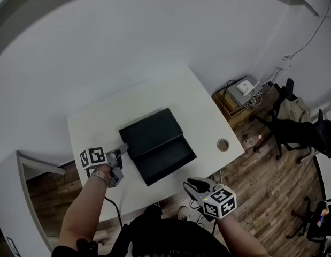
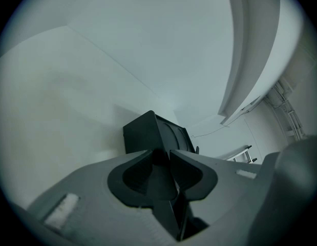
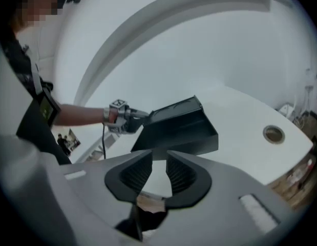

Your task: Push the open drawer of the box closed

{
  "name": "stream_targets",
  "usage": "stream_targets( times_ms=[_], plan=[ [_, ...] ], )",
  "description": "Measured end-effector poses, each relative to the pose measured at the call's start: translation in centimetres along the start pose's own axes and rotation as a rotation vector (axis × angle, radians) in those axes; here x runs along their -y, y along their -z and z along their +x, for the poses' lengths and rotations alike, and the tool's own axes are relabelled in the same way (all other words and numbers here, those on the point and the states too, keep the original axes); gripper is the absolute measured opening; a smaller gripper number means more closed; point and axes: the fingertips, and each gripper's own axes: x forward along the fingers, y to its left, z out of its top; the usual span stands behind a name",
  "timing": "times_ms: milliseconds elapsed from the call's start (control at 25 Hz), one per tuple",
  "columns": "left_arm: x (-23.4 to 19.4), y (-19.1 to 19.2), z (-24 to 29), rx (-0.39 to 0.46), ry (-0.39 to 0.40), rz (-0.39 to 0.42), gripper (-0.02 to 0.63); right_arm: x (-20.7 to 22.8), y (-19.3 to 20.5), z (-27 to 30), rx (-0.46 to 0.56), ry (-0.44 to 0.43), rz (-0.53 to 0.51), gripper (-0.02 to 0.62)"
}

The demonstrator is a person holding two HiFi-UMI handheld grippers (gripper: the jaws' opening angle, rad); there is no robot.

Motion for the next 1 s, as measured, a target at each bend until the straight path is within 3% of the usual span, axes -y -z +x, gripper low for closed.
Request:
stream_targets(
  times_ms=[160, 360, 640, 760, 1000],
  plan=[
    [0.1, 0.1, 0.1, 0.001, 0.009, 0.001, 0.115, 0.9, 1.6, 4.6, -0.166, 0.031, -0.138, 0.106],
    [0.2, 0.2, 0.1, -0.001, 0.016, 0.013, 0.117, 1.5, 3.4, 7.3, -0.283, 0.047, -0.153, 0.120],
    [0.2, 0.1, 0.2, 0.007, 0.034, 0.014, 0.118, 1.9, 3.4, 8.9, -0.299, 0.063, -0.126, 0.118],
    [0.2, 0.2, 0.1, 0.009, 0.037, 0.009, 0.118, 1.8, 3.2, 9.2, -0.299, 0.074, -0.126, 0.075],
    [0.2, 0.2, 0.1, 0.012, 0.046, -0.001, 0.118, 1.1, 3.0, 9.1, -0.278, 0.073, -0.075, 0.069]
  ],
)
